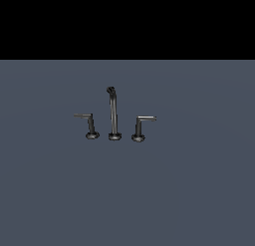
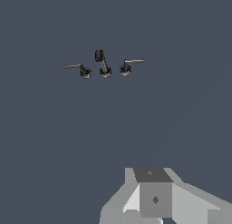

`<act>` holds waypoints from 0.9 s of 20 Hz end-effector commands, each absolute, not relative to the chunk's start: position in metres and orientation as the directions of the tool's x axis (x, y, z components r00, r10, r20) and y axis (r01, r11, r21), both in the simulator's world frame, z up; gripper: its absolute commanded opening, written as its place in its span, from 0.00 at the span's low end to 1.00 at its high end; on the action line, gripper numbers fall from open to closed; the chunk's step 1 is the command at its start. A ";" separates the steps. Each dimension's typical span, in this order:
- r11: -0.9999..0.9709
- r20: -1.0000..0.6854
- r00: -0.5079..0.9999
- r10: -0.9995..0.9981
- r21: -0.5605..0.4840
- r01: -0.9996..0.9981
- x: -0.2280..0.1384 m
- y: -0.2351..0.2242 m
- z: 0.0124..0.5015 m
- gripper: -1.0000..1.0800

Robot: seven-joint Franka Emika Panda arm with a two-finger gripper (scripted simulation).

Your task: Turn on the faucet by rotating a designated handle.

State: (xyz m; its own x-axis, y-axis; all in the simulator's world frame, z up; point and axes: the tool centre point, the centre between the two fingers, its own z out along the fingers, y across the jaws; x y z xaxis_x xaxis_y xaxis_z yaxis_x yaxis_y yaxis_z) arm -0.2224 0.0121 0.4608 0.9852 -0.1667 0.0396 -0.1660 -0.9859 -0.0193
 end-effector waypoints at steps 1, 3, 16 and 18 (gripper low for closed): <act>-0.976 0.037 0.975 -0.217 -0.020 -0.217 -0.213 0.016 0.448 0.00; -0.965 0.036 0.964 -0.264 -0.021 -0.263 -0.203 0.020 0.436 0.00; -0.829 0.023 0.828 -0.560 -0.024 -0.559 -0.134 0.031 0.354 0.00; -0.800 0.022 0.799 -0.600 -0.024 -0.600 -0.123 0.031 0.341 0.00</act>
State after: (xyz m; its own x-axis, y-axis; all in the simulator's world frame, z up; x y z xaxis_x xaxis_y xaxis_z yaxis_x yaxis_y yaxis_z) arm -0.1314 0.0308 0.3512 0.8222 -0.5688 0.0227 -0.5683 -0.8225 -0.0230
